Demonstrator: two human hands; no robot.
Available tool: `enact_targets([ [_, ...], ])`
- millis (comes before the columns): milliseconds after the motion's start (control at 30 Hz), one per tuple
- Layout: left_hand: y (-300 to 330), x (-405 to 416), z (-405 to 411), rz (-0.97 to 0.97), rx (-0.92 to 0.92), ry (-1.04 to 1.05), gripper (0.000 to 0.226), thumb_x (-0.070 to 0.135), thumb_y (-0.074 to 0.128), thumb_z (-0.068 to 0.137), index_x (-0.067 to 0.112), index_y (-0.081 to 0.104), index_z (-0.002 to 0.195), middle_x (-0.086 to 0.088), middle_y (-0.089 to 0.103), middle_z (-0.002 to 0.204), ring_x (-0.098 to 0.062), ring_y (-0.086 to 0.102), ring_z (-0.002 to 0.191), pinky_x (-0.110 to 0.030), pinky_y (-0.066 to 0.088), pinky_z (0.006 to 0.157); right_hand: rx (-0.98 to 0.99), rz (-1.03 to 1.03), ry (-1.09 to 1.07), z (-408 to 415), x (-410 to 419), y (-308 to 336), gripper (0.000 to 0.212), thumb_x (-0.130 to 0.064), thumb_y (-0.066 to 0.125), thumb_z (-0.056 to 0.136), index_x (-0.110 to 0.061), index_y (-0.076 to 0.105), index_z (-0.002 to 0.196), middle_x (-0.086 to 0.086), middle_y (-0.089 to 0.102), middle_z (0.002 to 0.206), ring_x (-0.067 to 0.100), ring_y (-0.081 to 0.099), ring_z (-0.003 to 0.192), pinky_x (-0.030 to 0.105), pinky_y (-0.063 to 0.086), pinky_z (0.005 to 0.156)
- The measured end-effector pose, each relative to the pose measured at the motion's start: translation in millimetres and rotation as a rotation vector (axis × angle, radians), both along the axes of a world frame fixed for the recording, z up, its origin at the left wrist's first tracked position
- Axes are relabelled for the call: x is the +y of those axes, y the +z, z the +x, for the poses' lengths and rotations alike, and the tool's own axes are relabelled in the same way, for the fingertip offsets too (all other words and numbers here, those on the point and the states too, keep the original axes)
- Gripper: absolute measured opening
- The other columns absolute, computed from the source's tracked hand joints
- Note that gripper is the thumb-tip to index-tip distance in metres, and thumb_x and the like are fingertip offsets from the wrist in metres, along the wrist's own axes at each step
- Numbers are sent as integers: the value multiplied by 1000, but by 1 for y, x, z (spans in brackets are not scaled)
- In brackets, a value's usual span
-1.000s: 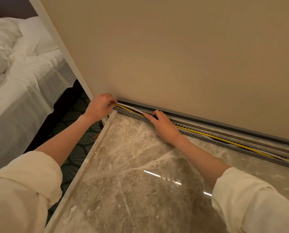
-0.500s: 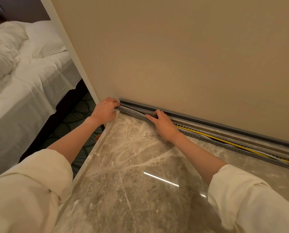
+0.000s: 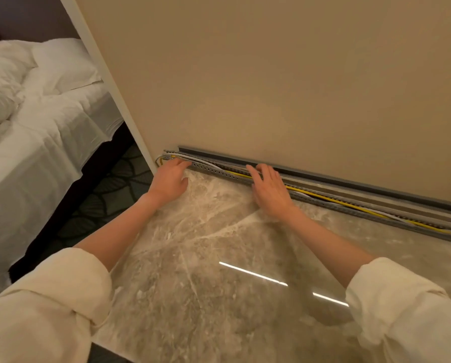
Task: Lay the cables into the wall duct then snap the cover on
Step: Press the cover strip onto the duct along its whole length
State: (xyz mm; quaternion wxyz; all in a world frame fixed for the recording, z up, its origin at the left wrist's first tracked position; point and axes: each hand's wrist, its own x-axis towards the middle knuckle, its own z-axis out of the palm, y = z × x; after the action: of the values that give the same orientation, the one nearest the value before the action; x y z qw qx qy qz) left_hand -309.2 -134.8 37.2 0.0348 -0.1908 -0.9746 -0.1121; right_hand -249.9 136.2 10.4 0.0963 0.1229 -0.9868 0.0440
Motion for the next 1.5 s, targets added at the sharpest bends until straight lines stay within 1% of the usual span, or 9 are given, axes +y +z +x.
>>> enact_targets([
  [133,3,38,15,55,11,-66,57,10,56,85,3,35,138,-20,55,129,-36,50,120,-46,43,100,17,-20,-97,42,61,-2,53,-5,55,86,-3,37,136,22,48,123,38,48,111,43,40,94],
  [267,12,97,23,96,18,-158,54,7,56,84,1,39,134,-22,57,123,-38,52,115,-47,43,96,15,-73,-279,85,122,-1,46,-13,49,92,-3,38,135,23,47,125,38,47,111,45,39,94],
  [533,27,233,56,74,-24,-391,48,8,55,85,1,44,131,-23,57,125,-38,52,117,-44,43,98,-12,-119,-524,162,227,16,49,-12,51,90,-3,37,135,21,44,129,35,41,119,43,35,102],
  [667,30,298,82,53,-41,-478,52,9,53,86,4,39,135,-20,56,126,-36,52,117,-44,44,98,-29,-150,-605,193,271,21,54,-9,53,86,-2,36,136,22,44,128,37,43,116,44,35,101],
  [833,30,370,106,16,-27,-542,52,9,52,86,6,38,136,-19,56,126,-35,52,115,-44,46,94,-56,-174,-668,222,320,19,52,-11,54,88,-3,35,136,21,41,132,34,40,121,43,37,103],
  [967,25,418,120,-20,-16,-524,50,10,50,88,6,38,136,-19,54,128,-36,51,115,-44,44,95,-72,-202,-680,243,352,15,52,-13,54,88,-4,34,136,20,40,131,34,40,120,44,38,100],
  [1067,19,449,130,-44,17,-480,45,10,49,89,6,42,134,-19,56,123,-36,52,112,-45,44,94,-78,-207,-673,256,377,11,55,-13,53,88,-4,32,139,20,39,132,34,39,121,43,37,101],
  [1200,7,473,141,-47,55,-352,36,10,47,90,6,50,126,-19,56,114,-35,51,106,-43,42,90,-62,-249,-657,267,397,5,53,-11,52,89,-4,33,138,20,40,132,32,41,121,41,37,104],
  [1500,-9,513,152,-80,130,-192,23,7,53,87,4,54,109,-19,54,110,-35,49,104,-42,42,89,-30,-350,-598,277,427,-10,52,-7,52,89,-5,36,138,16,41,133,27,43,121,38,39,105],
])
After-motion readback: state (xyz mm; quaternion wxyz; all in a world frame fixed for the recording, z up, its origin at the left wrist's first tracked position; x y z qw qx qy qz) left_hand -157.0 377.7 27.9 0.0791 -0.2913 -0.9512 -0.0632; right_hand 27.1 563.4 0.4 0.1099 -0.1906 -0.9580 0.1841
